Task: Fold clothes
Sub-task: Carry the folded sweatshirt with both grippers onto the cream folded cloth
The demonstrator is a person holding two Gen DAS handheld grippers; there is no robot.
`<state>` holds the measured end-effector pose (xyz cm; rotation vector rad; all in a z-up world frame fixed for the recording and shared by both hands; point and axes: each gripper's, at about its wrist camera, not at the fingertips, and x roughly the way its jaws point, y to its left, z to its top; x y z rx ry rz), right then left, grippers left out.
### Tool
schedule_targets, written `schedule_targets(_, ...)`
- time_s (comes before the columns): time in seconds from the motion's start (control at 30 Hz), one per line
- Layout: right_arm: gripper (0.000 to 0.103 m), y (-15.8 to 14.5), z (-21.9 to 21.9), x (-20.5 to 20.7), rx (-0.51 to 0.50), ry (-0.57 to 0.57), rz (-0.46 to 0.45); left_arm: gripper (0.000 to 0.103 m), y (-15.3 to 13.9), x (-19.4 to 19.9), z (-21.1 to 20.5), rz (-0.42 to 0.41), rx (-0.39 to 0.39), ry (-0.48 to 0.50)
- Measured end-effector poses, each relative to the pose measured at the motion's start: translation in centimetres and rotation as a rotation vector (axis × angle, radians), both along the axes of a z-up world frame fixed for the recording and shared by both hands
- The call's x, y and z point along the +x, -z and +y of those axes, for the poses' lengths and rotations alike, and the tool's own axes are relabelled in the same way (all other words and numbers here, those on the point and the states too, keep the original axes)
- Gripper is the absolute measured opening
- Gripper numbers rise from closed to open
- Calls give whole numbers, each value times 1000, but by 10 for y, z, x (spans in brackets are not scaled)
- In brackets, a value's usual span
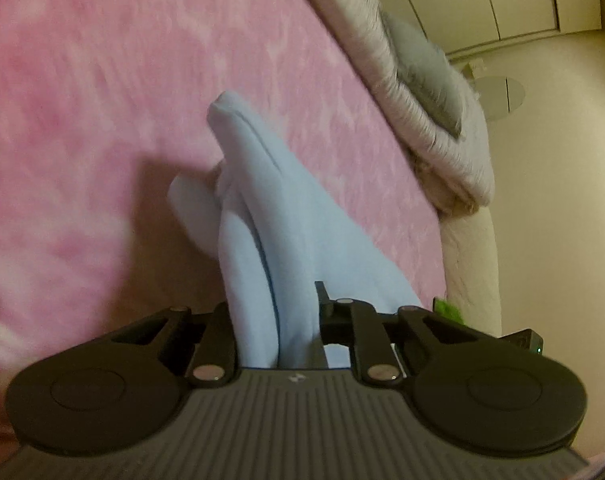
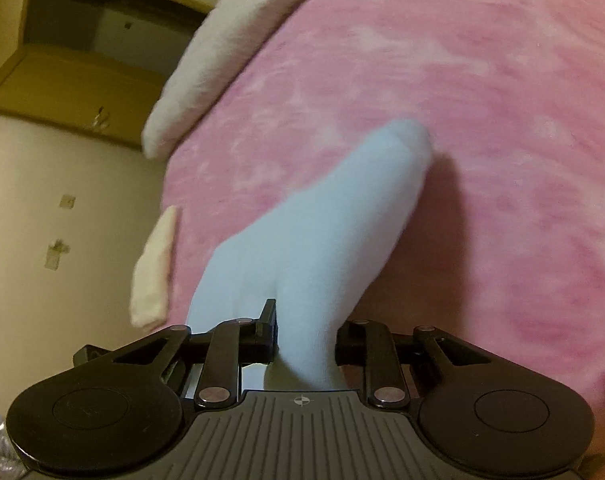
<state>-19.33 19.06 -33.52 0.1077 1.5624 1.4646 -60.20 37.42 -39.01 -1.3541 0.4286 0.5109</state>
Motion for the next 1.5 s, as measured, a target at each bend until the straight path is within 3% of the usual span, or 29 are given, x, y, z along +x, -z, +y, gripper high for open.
schedule_targets(0.17, 22, -47, 60, -68, 22, -82, 19, 13, -44, -97, 54, 25, 5, -49)
schedule_targets(0.47, 22, -97, 180, -272, 14, -144, 50, 13, -123, -271, 150, 71, 15, -136)
schedule_targets(0.6, 22, -111, 253, -347, 63, -154, 49, 13, -148, -329, 219, 86, 91, -152)
schedule_targets(0.77, 22, -128, 360, -413, 214, -176, 22, 13, -174, -395, 311, 100, 204, -165)
schedule_targets(0.83, 22, -121, 395, -435, 268, -172, 5, 14, -161, -411, 346, 100, 232, -162)
schedule_targets(0.97, 25, -76, 449, -472, 268, -147, -23, 17, -97, -434, 404, 165, 175, -153)
schedule_targets(1.07, 39, -34, 462, -480, 148, -157, -4, 19, -40, -450, 434, 222, 83, -160)
schedule_targets(1.13, 45, -7, 470, -485, 68, -163, 9, 20, -8, -462, 440, 187, -14, -187)
schedule_targets(1.2, 47, 21, 479, -490, -12, -168, 21, 22, -5, -475, 436, 107, -35, -227)
schedule_targets(1.23, 49, 32, 481, -491, -49, -172, 26, 23, -7, -478, 432, 110, -32, -223)
schedule_targets(1.43, 51, 32, 452, -479, -120, -184, 6, 22, -23, -486, 406, 152, -11, -191)
schedule_targets(1.47, 34, 32, 447, -483, -115, -188, -18, 19, -25, -484, 402, 171, 7, -178)
schedule_targets(1.5, 27, 31, 443, -487, -109, -193, -43, 14, -28, -482, 398, 190, 29, -165)
